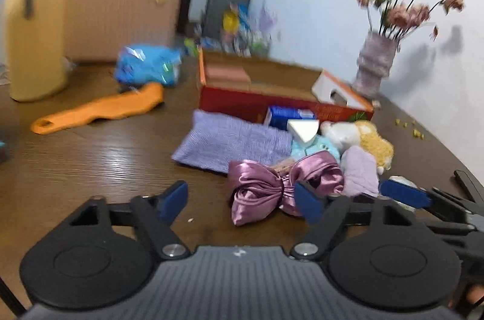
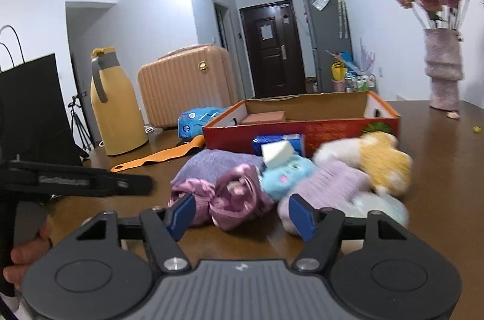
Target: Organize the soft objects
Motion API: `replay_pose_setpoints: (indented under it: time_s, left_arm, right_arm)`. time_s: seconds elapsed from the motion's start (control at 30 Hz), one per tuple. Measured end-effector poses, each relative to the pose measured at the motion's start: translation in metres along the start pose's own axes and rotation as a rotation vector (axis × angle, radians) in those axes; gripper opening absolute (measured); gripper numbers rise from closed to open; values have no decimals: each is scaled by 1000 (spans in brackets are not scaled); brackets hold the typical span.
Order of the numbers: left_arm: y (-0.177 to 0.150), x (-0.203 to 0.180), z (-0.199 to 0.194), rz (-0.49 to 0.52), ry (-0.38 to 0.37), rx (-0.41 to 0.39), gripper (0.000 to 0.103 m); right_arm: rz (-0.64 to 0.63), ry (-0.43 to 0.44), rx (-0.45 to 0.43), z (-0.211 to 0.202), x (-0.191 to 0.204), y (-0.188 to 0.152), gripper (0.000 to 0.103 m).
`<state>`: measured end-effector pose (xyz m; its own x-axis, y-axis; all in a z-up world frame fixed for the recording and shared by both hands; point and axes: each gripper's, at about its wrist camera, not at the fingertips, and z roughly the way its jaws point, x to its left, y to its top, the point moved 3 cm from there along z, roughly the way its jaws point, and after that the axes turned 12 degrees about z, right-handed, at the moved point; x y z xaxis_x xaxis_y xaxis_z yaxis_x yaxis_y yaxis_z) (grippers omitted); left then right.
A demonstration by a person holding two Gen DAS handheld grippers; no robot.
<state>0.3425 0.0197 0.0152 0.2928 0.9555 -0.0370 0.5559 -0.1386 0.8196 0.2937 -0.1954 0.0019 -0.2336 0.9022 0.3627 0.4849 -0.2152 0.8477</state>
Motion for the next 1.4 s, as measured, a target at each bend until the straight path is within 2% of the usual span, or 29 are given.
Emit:
replay_pose_setpoints:
  time_s: [0.13,0.17,0.2,0.3,0.33,0.37,0.43,0.53,0.77,0.97,1.07,1.23,1.4]
  left_arm:
    - [11,12,40,-64,-76,87,64]
    - [12,13,47,-81,-91,97,60]
    - [15,13,52,-89,-89,98,58]
    - [25,11,62,-41,-65,76,53]
    - [27,9,68,-24,-85,92,45]
    - [28,8,75,-10,-114,115,29]
    - [27,6,87,-3,-127,146,20]
    - [29,5,86,-14,-132,126,14]
    - [44,-9,45,9,-134,23,12]
    - [62,-31,-22,42,-159,-118,12]
    - [65,-44,-49,58,-168,-163,12]
    - [65,-59,-73,69,-174,-196,12]
    - [76,-65,-74,71,-183,-207,12]
  right_arm:
    - [-8,-26,61,44,4,7,50]
    - [-3,-30,78,53,4,8,42]
    - [1,-34,91,61,3,8,34]
    - [19,-18,101,71,0,8,22]
    - [17,-17,100,73,0,9,20]
    - [13,-17,99,75,0,9,18]
    - [10,-16,97,77,-2,9,16]
    - [21,-13,94,76,-5,9,13]
    - [17,25,35,49,2,25,12]
    - [-7,66,-78,-8,18,46,12]
    - [-20,83,-131,-38,24,53,12]
    - [-44,92,-179,-71,29,56,12]
    - [-51,95,-188,-78,24,64,12]
